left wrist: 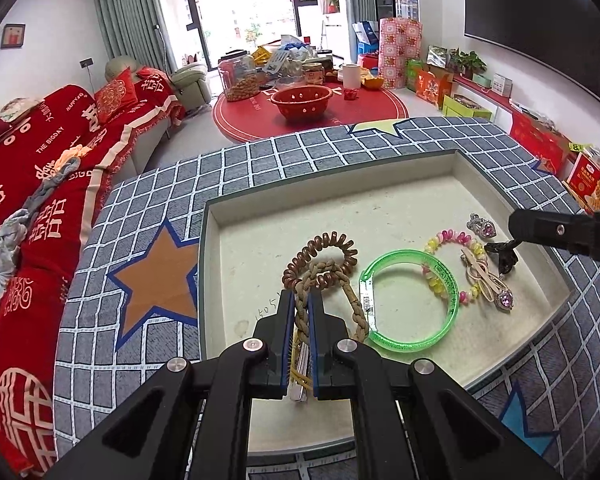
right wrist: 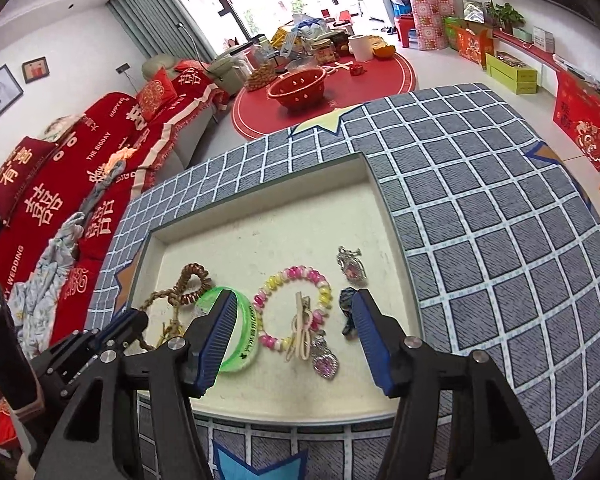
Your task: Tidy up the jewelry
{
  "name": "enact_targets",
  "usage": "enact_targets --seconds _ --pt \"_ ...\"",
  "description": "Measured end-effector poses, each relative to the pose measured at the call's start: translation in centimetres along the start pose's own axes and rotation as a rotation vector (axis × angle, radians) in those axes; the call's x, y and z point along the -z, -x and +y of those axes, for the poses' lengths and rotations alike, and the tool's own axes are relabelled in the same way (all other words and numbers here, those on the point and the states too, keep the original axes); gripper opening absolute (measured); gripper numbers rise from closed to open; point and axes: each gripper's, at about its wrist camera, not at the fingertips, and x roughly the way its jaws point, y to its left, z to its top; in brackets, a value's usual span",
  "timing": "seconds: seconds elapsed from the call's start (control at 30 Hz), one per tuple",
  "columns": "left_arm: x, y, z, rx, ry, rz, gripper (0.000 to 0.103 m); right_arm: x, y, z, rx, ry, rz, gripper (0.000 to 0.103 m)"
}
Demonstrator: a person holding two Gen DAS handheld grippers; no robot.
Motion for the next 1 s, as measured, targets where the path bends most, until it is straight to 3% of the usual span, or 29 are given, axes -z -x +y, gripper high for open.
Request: enact_targets --seconds 0.3,0.33,0.37,0.4,0.57,0.63,0.73,0.83,1.0 --pt "-0.3 1.0 1.3 -0.001 0.041 -0.013 0.02 0.6 0.8 0.6 0.062 0.058 0.0 0.064" --pt "-0.3 1.1 1.4 -0.003 0.045 -0.017 0.048 0.6 0.9 0.7 0.068 0.063 -0.001 0.064" --pt "-0.3 1.2 1.5 -0.003 0.049 -0.02 0.084 0.6 1.0 0.8 0.073 0.066 -0.001 0.064" --pt "-0.3 1.5 1.8 -0.01 0.068 -0.036 0.103 0.7 1.1 0.9 0.077 0.071 -0.001 0.064" --pt "-0.3 1.4 2.5 -0.026 0.073 -0.066 0.103 1.0 1.4 1.3 0.108 0.094 -0.002 0.069" --pt "-0.2 1.2 2.6 -0.041 0.073 -0.065 0.103 1.1 1.4 1.5 0.117 0.103 0.004 0.081" --pt "0.4 1.2 2.7 -0.047 0.078 -0.058 0.103 1.5 1.7 1.9 0.138 0.125 -0.002 0.082" --pt "1.0 1.4 2.7 -0.056 0.079 -0.055 0.103 2.0 2.0 2.2 0.143 0.135 -0.017 0.103" --pt "2.0 2.3 2.6 -0.065 0.08 -0.054 0.103 2.5 2.8 2.8 0.139 0.158 -0.052 0.103"
